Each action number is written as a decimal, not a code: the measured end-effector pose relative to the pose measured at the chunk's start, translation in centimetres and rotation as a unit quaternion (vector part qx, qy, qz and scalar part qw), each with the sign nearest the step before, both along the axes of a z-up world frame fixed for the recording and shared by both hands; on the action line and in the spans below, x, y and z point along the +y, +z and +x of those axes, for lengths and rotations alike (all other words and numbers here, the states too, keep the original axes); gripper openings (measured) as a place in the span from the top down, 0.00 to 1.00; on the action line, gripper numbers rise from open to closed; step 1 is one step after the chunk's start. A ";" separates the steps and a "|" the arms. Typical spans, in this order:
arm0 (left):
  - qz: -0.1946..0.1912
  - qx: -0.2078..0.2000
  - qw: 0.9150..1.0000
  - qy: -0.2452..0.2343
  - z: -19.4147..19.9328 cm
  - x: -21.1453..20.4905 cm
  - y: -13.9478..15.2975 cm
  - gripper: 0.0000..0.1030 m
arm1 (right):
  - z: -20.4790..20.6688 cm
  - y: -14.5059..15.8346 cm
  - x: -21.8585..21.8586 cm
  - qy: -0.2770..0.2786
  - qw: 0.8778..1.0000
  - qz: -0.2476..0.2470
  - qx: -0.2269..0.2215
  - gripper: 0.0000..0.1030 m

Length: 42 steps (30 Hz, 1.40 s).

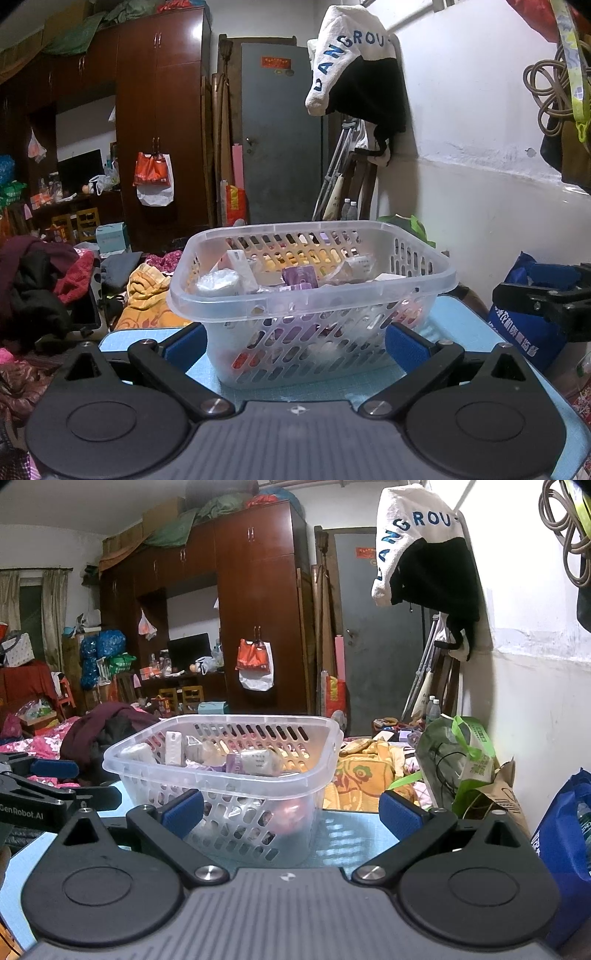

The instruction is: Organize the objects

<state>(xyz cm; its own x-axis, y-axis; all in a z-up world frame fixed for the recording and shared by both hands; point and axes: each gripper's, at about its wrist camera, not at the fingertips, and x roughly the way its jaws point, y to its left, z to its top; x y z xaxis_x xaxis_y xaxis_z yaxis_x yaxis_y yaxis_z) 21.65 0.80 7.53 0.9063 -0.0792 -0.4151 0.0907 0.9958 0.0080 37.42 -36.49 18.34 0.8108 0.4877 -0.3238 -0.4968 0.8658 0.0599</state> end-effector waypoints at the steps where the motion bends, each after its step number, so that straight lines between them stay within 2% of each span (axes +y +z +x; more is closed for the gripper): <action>1: 0.001 -0.001 1.000 0.000 0.0 0.0 0.1 0.00 | 0.0 0.0 0.0 0.000 1.000 0.000 0.000 0.00; 42: 0.003 0.007 1.000 -0.014 0.7 -1.4 -0.5 0.00 | 0.0 -0.8 0.2 0.004 1.000 -0.009 0.006 0.00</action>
